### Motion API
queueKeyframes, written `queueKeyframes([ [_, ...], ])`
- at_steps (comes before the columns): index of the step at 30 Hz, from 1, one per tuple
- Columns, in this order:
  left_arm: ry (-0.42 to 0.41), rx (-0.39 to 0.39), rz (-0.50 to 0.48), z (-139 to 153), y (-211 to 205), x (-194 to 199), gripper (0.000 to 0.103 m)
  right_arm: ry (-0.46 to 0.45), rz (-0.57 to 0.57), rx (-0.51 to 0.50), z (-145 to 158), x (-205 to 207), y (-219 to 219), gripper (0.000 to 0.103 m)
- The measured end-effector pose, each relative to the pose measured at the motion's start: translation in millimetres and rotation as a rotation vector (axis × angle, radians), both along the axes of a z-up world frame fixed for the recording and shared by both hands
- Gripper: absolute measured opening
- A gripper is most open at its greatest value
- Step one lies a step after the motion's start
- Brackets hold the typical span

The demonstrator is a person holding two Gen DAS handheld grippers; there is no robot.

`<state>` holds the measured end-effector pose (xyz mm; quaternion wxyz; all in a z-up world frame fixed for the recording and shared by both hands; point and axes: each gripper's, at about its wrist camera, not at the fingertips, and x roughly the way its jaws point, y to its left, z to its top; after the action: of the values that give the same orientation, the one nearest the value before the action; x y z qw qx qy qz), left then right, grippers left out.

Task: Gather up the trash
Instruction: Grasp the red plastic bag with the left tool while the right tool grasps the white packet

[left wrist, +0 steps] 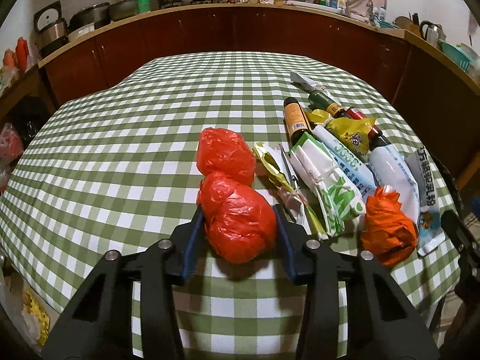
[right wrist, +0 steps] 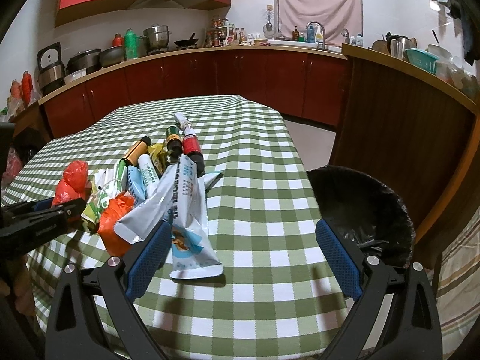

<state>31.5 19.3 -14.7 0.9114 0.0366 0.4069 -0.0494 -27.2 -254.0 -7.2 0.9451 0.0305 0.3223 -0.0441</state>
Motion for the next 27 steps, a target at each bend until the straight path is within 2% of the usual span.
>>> queueKeyframes([
  [8,-0.004,0.023,0.007,4,14,-13,0.041,-0.008,0.023,-0.007,3,9,8,0.093],
  [9,-0.011,0.029,0.008,5,16,-14,0.041,-0.004,0.027,-0.014,2,10,10,0.090],
  [10,-0.018,0.039,0.008,5,16,-15,0.041,0.000,0.032,-0.018,1,11,11,0.077],
  [12,-0.030,0.057,0.004,7,15,-18,0.041,0.024,0.055,-0.012,-3,14,13,0.064],
  [14,-0.030,0.059,-0.003,7,15,-19,0.041,0.025,0.059,-0.008,-3,14,15,0.061],
  [16,-0.026,0.053,-0.010,7,14,-20,0.041,0.026,0.077,-0.017,-3,15,19,0.054],
  [18,-0.027,0.051,-0.014,7,13,-20,0.041,0.032,0.092,-0.016,-3,16,21,0.050],
  [27,-0.021,0.049,-0.010,5,12,-19,0.041,0.053,0.106,0.004,-6,16,21,0.051],
])
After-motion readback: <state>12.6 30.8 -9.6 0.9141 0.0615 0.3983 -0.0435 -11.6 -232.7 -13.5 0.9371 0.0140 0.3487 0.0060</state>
